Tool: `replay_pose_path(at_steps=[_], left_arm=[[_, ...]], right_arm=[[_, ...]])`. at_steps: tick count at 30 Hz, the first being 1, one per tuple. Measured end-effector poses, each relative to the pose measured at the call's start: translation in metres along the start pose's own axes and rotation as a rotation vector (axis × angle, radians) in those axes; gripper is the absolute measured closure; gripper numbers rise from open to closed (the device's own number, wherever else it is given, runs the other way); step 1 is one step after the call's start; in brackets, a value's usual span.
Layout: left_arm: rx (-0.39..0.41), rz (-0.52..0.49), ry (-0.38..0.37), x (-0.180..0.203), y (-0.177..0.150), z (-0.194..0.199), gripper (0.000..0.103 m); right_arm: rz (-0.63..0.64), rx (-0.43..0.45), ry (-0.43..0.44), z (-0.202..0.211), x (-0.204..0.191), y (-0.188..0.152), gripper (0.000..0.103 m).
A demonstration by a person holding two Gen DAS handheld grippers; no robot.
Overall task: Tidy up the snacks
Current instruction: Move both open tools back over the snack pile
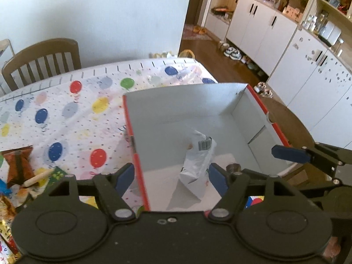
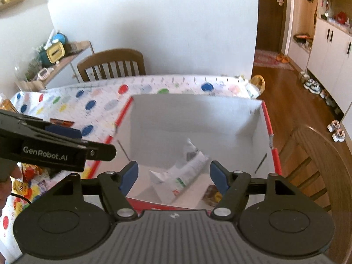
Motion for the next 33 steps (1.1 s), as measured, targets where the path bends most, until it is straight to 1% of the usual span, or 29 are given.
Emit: replay_pose_path(at_steps=[5, 10, 15, 17, 18, 22, 26, 33], left_arm=[[0.045, 0.005, -0.002, -0.021, -0.011, 0.030, 0.025], [0.093, -0.015, 0.014, -0.042, -0.024, 0.055, 0.021], [0.112, 0.001, 0.000, -0.065, -0.037, 0.077, 0.020], [0.127, 0.006, -0.006, -0.073, -0.042, 0.087, 0.017], [0.135, 0.007, -0.010, -0.077, -0.045, 0.091, 0.013], [0.173, -0.002, 0.003, -0.091, -0.056, 0.105, 0.012], [0.192, 0.015, 0.006, -0.110, -0.069, 0.117, 0.011], [0.236, 0.058, 0.035, -0.145, -0.091, 0.134, 0.001]], right_arm=[[0.003, 0.039, 0.003, 0.014, -0.029, -0.002, 0.026], [0.010, 0.063, 0.013, 0.024, -0.060, -0.008, 0.025], [0.003, 0.082, 0.030, 0.031, -0.088, -0.012, 0.025], [0.000, 0.085, 0.035, 0.033, -0.098, -0.015, 0.025], [0.000, 0.084, 0.042, 0.033, -0.103, -0.015, 0.025], [0.015, 0.084, 0.063, 0.032, -0.125, -0.020, 0.025], [0.027, 0.084, 0.075, 0.028, -0.145, -0.024, 0.025], [0.034, 0.082, 0.136, 0.019, -0.177, -0.030, 0.025]])
Point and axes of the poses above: each gripper's, at about its wrist camera, not at the fingertips, and z roughly against the way its jaws point, x to its right, y to its top, the point moved 4 cm from there along -z, roughly the way its jaws point, and after that the axes turned 3 degrees about y, right-handed, at the moved point
